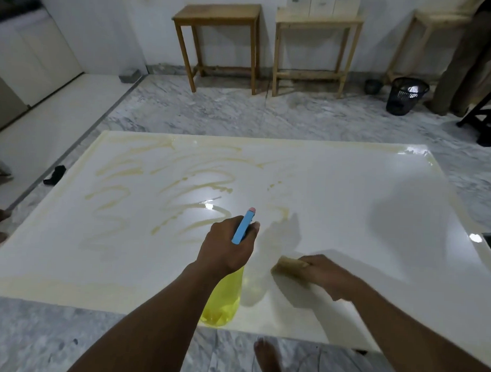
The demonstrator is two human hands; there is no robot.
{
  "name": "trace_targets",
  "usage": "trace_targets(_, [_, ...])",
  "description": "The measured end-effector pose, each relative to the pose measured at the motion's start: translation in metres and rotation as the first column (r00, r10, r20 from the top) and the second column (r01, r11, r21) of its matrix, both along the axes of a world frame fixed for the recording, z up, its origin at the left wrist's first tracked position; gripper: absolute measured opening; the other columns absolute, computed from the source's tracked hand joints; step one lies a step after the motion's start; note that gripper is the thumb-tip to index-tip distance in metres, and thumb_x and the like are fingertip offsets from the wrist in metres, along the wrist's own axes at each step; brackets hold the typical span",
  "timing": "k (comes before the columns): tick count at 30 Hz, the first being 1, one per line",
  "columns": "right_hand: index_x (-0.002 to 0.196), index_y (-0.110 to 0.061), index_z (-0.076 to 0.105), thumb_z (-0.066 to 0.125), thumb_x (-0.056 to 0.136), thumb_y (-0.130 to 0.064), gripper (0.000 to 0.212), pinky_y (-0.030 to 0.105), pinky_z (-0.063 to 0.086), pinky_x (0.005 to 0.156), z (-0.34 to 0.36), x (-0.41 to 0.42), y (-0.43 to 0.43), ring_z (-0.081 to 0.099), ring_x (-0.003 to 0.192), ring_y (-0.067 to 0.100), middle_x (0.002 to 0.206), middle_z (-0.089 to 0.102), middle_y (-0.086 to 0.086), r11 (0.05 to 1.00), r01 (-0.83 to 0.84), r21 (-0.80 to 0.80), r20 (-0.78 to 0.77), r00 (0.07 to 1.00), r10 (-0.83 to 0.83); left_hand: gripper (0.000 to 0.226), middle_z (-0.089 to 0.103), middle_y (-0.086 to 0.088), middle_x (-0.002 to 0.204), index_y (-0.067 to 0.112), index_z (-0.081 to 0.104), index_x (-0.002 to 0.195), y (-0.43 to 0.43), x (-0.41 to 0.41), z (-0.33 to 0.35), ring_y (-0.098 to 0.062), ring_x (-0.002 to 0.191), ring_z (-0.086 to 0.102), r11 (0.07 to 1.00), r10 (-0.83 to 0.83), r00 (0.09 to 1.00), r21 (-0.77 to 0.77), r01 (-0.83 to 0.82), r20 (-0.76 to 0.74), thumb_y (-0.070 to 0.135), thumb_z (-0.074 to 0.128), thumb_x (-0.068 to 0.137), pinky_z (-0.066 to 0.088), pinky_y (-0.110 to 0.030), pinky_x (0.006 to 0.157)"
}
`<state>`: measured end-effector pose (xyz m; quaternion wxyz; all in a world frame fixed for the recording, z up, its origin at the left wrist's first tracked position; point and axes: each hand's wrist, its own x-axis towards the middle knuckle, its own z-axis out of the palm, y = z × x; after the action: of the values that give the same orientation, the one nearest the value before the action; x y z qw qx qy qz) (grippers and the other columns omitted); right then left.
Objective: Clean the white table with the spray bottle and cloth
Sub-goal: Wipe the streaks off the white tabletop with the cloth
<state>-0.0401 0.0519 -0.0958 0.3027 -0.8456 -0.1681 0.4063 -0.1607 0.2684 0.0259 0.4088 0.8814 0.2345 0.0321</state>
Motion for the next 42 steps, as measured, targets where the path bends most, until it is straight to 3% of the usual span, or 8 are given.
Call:
trace_targets(5, [0.117,0.003,0.066,0.066,0.081,-0.011,0.039,0.056,0.054,0.094,0.035,0.14,0.031,0.069,0.103,0.04,0.11,0.072,0.024,0.977,0.186,-0.106,-0.363,0.907,-0.212,0.039,0.068,-0.013,0.075,0.011,0.069,0.102,0.031,0.069,0.002,-0.036,0.068,0.074,1.0,-0.009,1.0,0.006,0.009,0.004,0.048,0.055,0.104,0.062,-0.055,0.073])
trace_targets(9, [0.121,0.003,0.063,0.061,0.09,-0.011,0.034,0.043,0.054,0.079,0.054,0.24,0.079,0.064,0.09,0.034,0.109,0.067,0.023,0.959,0.282,-0.011,-0.119,0.952,-0.281,0.039,0.068,-0.017,0.075,0.012,0.061,0.084,0.057,0.125,0.0,-0.037,0.068,0.073,1.0,0.001,1.0,0.018,-0.001,-0.002,0.045,0.056,0.104,0.062,-0.057,0.072])
trace_targets(15, [0.104,-0.011,0.067,0.059,0.089,-0.057,0.049,0.035,0.046,0.071,0.079,0.358,0.15,0.06,0.086,0.027,0.108,0.065,0.007,0.985,0.166,-0.042,0.188,0.97,-0.155,0.042,0.062,-0.015,0.069,0.016,0.051,0.074,0.091,0.193,-0.015,-0.038,0.064,0.071,0.999,0.012,1.0,0.047,-0.013,0.024,0.044,0.056,0.104,0.06,-0.058,0.067])
trace_targets(18, [0.125,-0.017,0.062,0.051,0.098,-0.026,0.031,0.033,0.042,0.087,0.054,0.392,0.18,0.056,0.114,0.029,0.132,0.058,0.005,0.996,0.035,-0.08,0.37,0.929,-0.003,0.041,0.059,-0.012,0.066,0.014,0.054,0.078,0.102,0.214,-0.027,-0.038,0.063,0.067,0.999,0.003,0.999,0.038,-0.004,0.033,0.047,0.055,0.102,0.061,-0.057,0.066])
trace_targets(20, [0.14,-0.021,0.053,0.044,0.096,-0.011,0.046,0.035,0.039,0.1,0.012,0.4,0.187,0.048,0.131,0.033,0.148,0.049,0.012,0.991,-0.023,-0.129,0.401,0.913,0.074,0.041,0.055,-0.008,0.063,0.014,0.057,0.081,0.107,0.22,-0.033,-0.038,0.062,0.065,1.0,-0.005,1.0,0.018,0.004,0.029,0.051,0.052,0.099,0.062,-0.056,0.066])
trace_targets(25, [0.149,-0.025,0.042,0.048,0.09,-0.01,0.061,0.06,0.017,0.116,-0.087,0.359,0.183,0.017,0.151,0.034,0.162,0.027,0.008,0.979,-0.071,-0.189,0.596,0.784,0.172,0.042,0.054,-0.004,0.062,0.014,0.06,0.083,0.116,0.218,-0.05,-0.039,0.061,0.064,1.0,-0.004,1.0,-0.013,0.005,0.019,0.052,0.053,0.098,0.062,-0.056,0.064])
trace_targets(33, [0.14,-0.021,0.055,0.036,0.076,-0.014,0.067,0.061,0.018,0.114,-0.095,0.257,0.152,0.027,0.148,0.035,0.156,0.04,0.009,0.997,-0.058,-0.06,0.652,0.754,0.083,0.039,0.062,-0.014,0.07,0.013,0.057,0.078,0.111,0.176,-0.046,-0.037,0.063,0.07,1.0,0.003,1.0,0.025,-0.003,0.013,0.042,0.057,0.105,0.059,-0.057,0.066])
trace_targets(42, [0.149,-0.026,0.042,0.036,0.077,-0.014,0.073,0.056,0.008,0.119,-0.092,0.045,0.1,0.016,0.152,0.029,0.162,0.027,0.002,0.994,-0.074,-0.079,0.627,0.772,0.108,0.044,0.063,-0.014,0.072,0.01,0.066,0.093,0.069,0.043,-0.031,-0.039,0.065,0.069,0.999,-0.028,0.998,-0.014,0.028,0.059,0.052,0.054,0.1,0.062,-0.056,0.067])
